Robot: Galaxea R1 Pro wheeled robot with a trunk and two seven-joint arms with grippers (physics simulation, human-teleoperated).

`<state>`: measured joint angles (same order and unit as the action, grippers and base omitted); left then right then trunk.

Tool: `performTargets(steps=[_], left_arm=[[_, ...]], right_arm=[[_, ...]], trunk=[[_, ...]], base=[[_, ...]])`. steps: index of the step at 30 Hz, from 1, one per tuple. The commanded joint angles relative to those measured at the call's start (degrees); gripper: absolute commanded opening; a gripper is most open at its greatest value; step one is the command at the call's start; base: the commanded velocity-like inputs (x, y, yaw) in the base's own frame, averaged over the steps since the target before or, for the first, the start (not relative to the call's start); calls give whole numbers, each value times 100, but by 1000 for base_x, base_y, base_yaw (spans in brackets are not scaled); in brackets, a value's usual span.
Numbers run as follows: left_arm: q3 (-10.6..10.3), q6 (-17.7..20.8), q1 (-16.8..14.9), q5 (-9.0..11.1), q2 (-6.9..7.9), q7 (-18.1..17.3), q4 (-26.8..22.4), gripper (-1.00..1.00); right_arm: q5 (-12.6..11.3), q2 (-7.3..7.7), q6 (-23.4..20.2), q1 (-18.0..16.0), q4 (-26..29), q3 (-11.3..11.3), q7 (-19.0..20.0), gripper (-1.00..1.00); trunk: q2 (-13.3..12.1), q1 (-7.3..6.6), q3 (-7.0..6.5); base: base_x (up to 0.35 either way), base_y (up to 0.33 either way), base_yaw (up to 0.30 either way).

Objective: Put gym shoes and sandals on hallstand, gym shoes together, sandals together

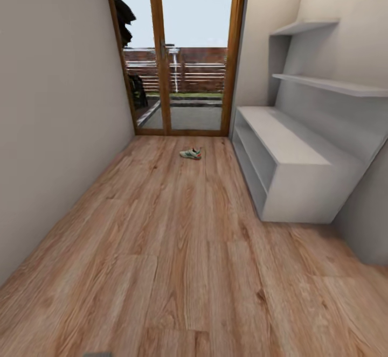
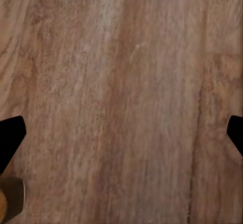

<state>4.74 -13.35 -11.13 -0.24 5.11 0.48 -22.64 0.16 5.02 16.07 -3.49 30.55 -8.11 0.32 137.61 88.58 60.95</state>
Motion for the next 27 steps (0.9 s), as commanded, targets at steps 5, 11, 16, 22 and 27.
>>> performTargets(steps=[5, 11, 16, 22, 27], left_arm=[[9, -19, -3, -3, -1, 5, 5, 100], [10, -19, -3, 1, -1, 6, 33, 100], [14, -25, -3, 13, -1, 9, 114, 100], [17, -27, -3, 15, -1, 13, 127, 100], [18, -27, -3, 15, -1, 14, 128, 100]], right_arm=[[2, -1, 19, -2, -5, -6, 3, 100], [2, -1, 19, -2, -5, -6, 3, 100], [2, -1, 19, -2, -5, -6, 3, 100], [2, -1, 19, -2, -5, -6, 3, 100], [2, -1, 19, -2, -5, -6, 3, 100]], trunk=[[1, 2, 5], [1, 2, 5], [1, 2, 5], [1, 2, 5], [1, 2, 5]], base=[[291, -166, 232], [290, -166, 273], [290, -166, 276], [290, -166, 276], [290, -166, 276]])
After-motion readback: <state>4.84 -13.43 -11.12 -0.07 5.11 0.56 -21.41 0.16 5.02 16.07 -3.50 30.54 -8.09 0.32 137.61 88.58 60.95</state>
